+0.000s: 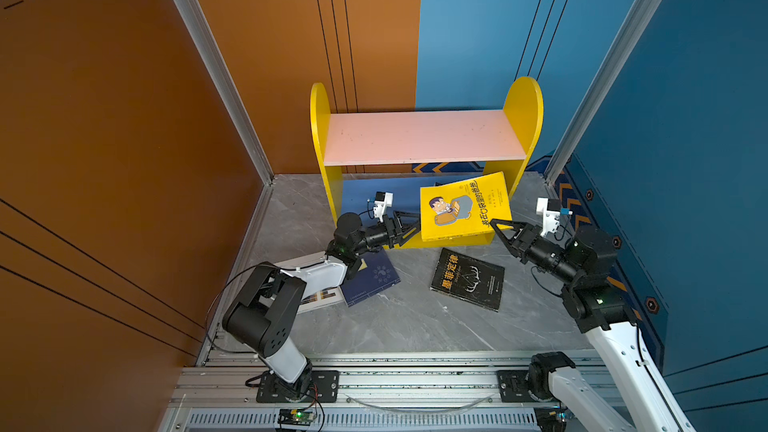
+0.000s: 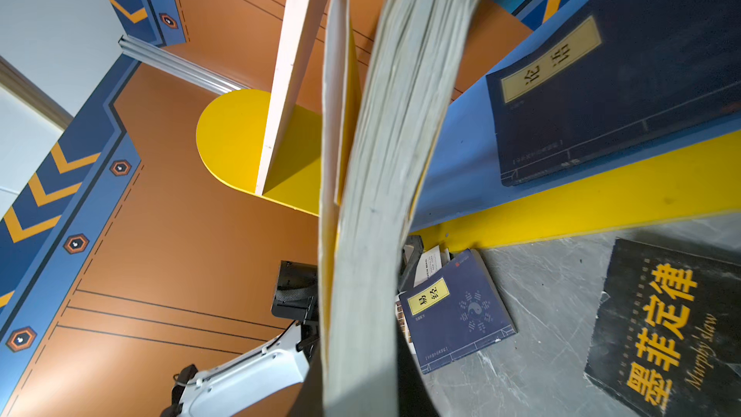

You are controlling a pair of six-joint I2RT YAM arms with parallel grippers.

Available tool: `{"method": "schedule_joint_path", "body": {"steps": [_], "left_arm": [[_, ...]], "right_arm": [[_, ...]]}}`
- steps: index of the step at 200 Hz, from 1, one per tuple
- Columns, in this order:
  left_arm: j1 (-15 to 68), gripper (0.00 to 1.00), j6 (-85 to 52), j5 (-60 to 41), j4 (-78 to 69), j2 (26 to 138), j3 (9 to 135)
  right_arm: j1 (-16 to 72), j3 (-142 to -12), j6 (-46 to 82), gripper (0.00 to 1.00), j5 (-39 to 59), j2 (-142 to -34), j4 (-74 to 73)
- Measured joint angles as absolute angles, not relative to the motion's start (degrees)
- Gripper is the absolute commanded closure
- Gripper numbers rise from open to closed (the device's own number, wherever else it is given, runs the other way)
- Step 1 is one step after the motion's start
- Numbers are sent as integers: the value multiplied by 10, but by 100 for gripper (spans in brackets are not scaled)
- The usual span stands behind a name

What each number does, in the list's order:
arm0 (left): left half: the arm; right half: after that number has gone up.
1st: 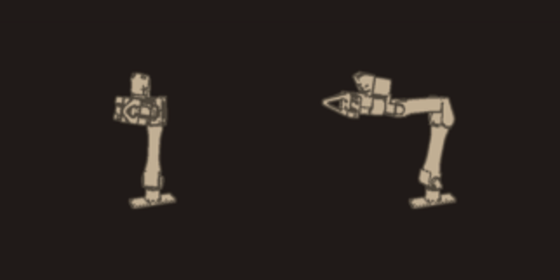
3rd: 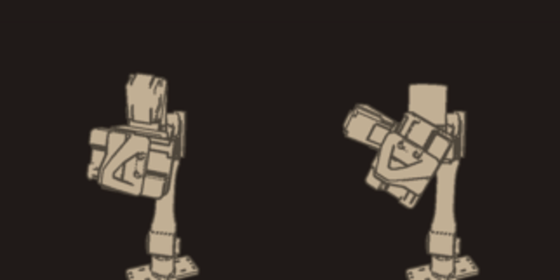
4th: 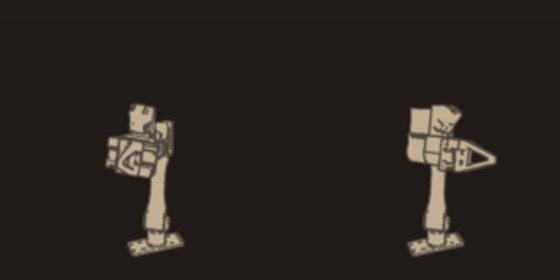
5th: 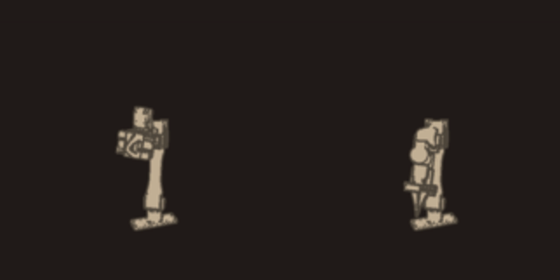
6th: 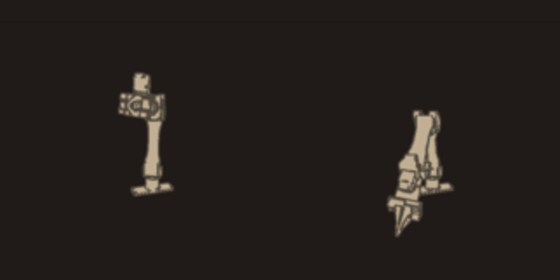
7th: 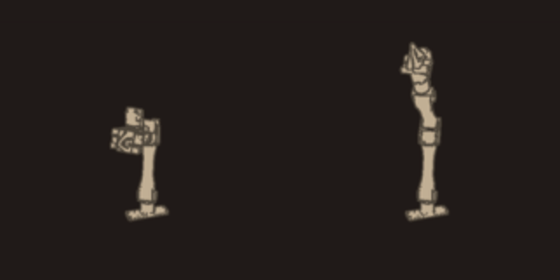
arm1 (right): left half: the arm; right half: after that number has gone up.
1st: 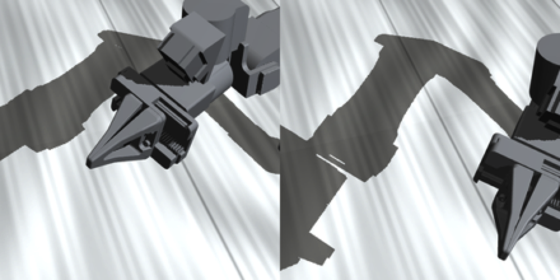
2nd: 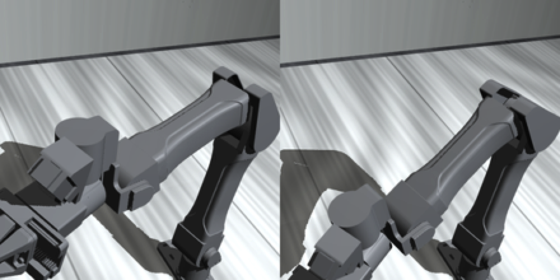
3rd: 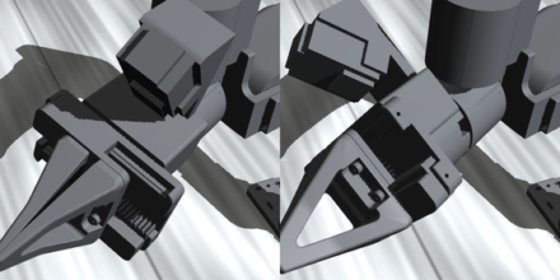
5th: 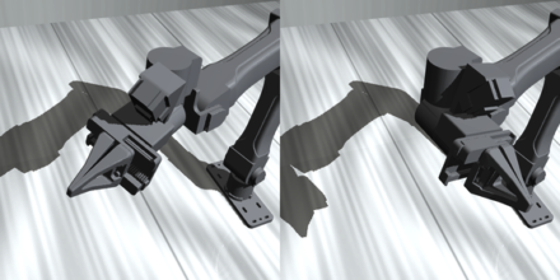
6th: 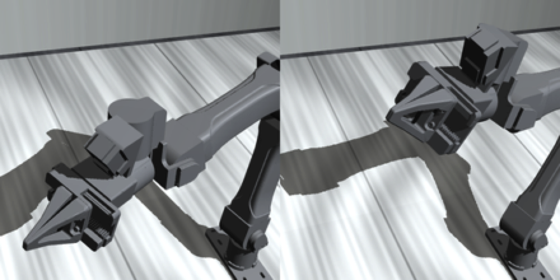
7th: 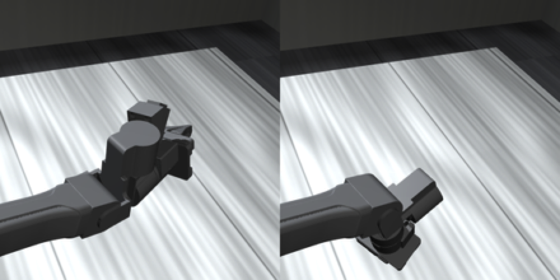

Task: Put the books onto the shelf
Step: 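Lift the yellow book with both grippers and carry it toward the blue shelf, then lower the yellow book onto the blue lower shelf with both grippers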

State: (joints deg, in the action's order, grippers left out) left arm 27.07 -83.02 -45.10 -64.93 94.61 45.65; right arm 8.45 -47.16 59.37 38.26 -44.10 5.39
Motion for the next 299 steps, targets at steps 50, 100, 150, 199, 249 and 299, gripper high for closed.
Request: {"method": "schedule_joint_path", "body": {"steps": [50,100,150,199,249,299], "left_arm": [[253,25,-893,-441,-740,950,440],[214,23,-866,-412,-673,900,394],[213,19,-790,-410,-558,817,384],[247,18,-747,-412,-487,809,410],[291,23,-728,-412,-474,825,443],[292,31,-718,-410,-469,825,445]], "right_arm": [[94,-477,573,89,396,-484,38],[76,-486,562,90,403,-484,40],[73,-488,564,90,410,-498,29],[77,-488,574,90,418,-522,-9],[83,-488,588,91,421,-548,-55],[85,-488,600,91,421,-570,-85]]}}
